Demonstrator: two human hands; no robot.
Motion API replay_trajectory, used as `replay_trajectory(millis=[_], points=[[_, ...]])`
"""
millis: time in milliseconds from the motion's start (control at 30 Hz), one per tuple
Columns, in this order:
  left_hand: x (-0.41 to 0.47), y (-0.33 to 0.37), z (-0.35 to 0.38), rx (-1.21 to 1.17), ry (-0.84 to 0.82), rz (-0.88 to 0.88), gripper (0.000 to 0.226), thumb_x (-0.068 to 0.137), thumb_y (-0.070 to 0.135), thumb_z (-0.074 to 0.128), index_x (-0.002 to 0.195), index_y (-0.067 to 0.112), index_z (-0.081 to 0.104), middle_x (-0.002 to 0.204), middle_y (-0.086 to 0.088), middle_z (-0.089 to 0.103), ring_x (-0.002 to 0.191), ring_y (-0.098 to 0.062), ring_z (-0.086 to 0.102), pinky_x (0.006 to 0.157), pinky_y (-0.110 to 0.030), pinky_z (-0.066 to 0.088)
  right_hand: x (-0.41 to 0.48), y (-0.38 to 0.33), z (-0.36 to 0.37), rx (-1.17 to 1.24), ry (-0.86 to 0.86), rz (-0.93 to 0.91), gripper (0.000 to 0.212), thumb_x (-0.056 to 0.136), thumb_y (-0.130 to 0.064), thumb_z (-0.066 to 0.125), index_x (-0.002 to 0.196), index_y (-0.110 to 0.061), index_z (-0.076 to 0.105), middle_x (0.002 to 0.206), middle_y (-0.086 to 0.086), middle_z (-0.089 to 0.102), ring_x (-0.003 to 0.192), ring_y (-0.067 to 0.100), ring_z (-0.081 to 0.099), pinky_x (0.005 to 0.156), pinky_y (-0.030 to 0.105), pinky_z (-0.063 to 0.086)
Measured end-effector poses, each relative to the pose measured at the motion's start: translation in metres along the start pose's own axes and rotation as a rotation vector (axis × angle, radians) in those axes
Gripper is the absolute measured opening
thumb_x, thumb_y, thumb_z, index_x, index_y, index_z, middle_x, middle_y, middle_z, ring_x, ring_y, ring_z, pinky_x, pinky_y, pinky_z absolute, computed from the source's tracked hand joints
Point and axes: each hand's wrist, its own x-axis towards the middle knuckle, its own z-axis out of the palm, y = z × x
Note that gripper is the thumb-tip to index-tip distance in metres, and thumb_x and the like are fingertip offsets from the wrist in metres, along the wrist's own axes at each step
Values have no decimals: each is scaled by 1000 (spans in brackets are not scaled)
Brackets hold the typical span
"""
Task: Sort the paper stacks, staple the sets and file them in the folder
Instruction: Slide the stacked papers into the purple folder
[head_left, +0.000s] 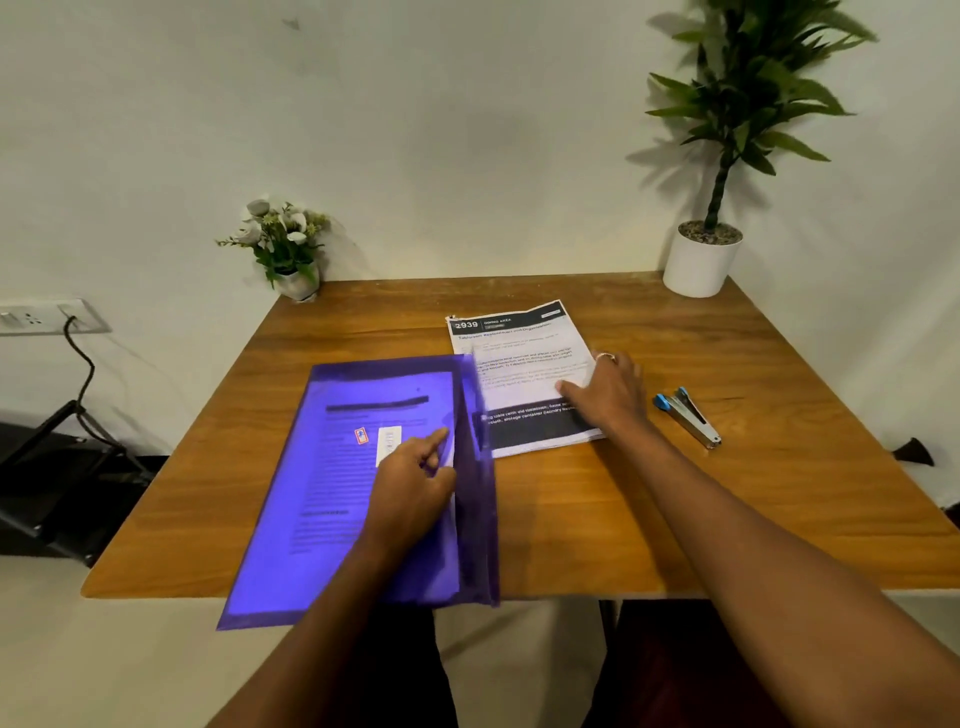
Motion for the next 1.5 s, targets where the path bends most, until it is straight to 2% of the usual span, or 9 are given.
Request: replay_trajectory(millis=[167,233,267,367,567,1033,1200,1400,1500], points=[[0,-11,9,77,68,151,21,85,34,57,73,16,53,66,5,46,62,-10,47,56,-34,37,27,-18,2,-47,-116,31,104,73,-61,82,151,-10,35,153,17,39,140,38,35,109,47,38],[1,-18,11,65,46,198,6,86,25,61,85,25,66,73,8,47,68,-6,50,60,-22,37,32,-34,2,26,-168,109,113,68,-51,91,154,-9,30,153,17,41,138,38,41,106,47,44],[1,-18,11,67,16,210,28,86,15,63,104,33,73,77,10,47,72,-4,51,63,-15,36,35,-39,2,62,-188,144,114,67,-46,93,154,-8,30,152,16,44,136,37,45,104,46,47],[3,-22,13,98,-47,252,62,83,7,55,136,38,62,89,16,46,83,2,53,68,-9,37,40,-44,-1,253,-266,176,77,72,-19,92,137,-5,53,139,15,59,118,35,62,94,43,56],[0,-21,15,199,-69,366,57,90,15,43,132,52,57,97,15,43,79,-10,55,63,-34,48,32,-40,-25,532,-430,211,41,89,-5,74,129,-5,63,133,13,66,102,31,67,87,45,57],[0,-12,16,484,-89,495,46,93,20,38,110,46,73,88,15,42,70,2,31,43,-15,28,8,18,-101,839,141,104,33,99,-15,65,131,-13,62,121,-1,67,100,18,64,82,30,53],[6,0,13,556,-273,352,49,102,16,38,126,48,66,105,5,49,84,-20,58,64,-36,39,1,19,-110,935,150,109,32,98,-14,67,130,-14,62,121,0,68,101,18,65,76,26,54],[9,2,4,-6,-155,253,51,74,6,46,105,40,69,95,6,56,81,0,55,74,-16,41,-26,16,-88,683,-254,-14,33,96,-6,66,129,-10,64,127,6,69,98,17,67,82,29,55],[6,4,-2,-148,-47,171,60,75,-5,54,112,41,63,101,1,54,58,1,49,57,-11,38,-35,17,-72,591,-456,-18,35,94,-5,69,127,-11,61,128,7,69,100,18,68,83,31,57]])
